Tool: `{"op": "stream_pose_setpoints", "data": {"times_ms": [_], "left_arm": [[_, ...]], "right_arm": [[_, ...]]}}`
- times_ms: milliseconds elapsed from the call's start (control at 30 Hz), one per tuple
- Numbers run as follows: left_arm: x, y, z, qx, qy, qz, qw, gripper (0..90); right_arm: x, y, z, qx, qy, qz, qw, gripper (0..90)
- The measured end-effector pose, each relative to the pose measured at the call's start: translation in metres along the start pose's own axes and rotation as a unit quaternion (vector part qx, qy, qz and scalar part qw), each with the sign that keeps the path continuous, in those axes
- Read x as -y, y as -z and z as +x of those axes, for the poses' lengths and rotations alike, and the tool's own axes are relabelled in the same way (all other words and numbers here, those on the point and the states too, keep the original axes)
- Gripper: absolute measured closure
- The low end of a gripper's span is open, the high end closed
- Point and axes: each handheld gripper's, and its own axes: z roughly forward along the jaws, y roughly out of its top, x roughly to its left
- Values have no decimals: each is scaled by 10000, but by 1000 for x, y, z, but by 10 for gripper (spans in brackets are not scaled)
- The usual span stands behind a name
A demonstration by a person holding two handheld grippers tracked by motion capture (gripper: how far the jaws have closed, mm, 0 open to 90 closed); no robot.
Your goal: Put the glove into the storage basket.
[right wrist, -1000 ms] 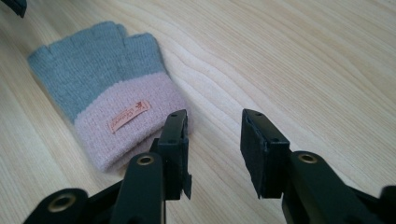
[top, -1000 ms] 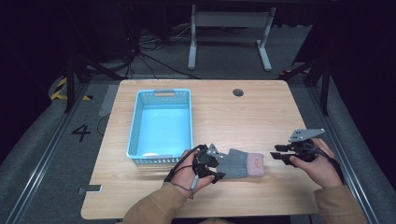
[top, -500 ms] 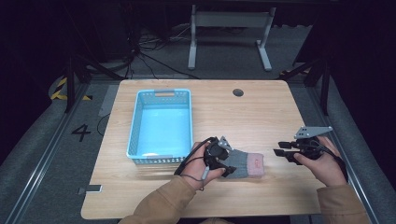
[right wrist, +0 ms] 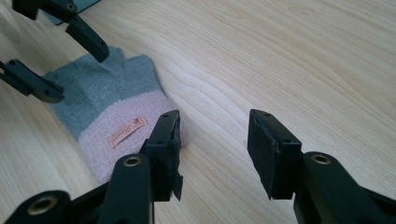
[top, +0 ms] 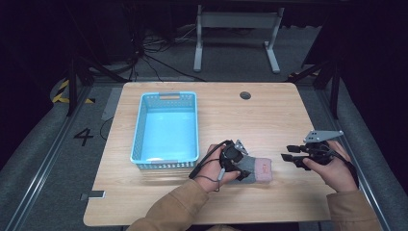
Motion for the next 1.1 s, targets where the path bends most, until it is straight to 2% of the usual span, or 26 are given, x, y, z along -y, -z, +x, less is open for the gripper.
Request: {"op": "stream_pose_setpoints", "data": {"times_ms": [167,333,467,533,733,800,967,1100], "left_arm": [[-1,-7,1,-63,-55,103,9999,353],[-2,-11,2,-146,-39,103,9998,333],[-2,-18,-1,-341,-151,275,9989,293],[-2,-21,-1,-360,-180,307,9987,269],[-3,-25,-1,-456,-130,384,9981,248],[-3,-28,-1,-437,18,396,9983,235],[-2,-29,0,-399,24,378,9985,237],[-3,-29,-2,-439,-6,426,9981,276]], "right_arm": [[0,-1,2,-152,44,-51,9999,534],[0,-1,2,-186,38,-83,9998,524],[0,-1,2,-209,25,-112,9997,515],[0,-1,3,-225,20,-94,9997,513],[0,-3,3,-275,32,-106,9996,509],[1,-4,1,-208,-6,-106,9997,510],[2,-5,1,-178,-27,-86,9998,510],[1,-5,1,-192,-31,-106,9998,507]]}}
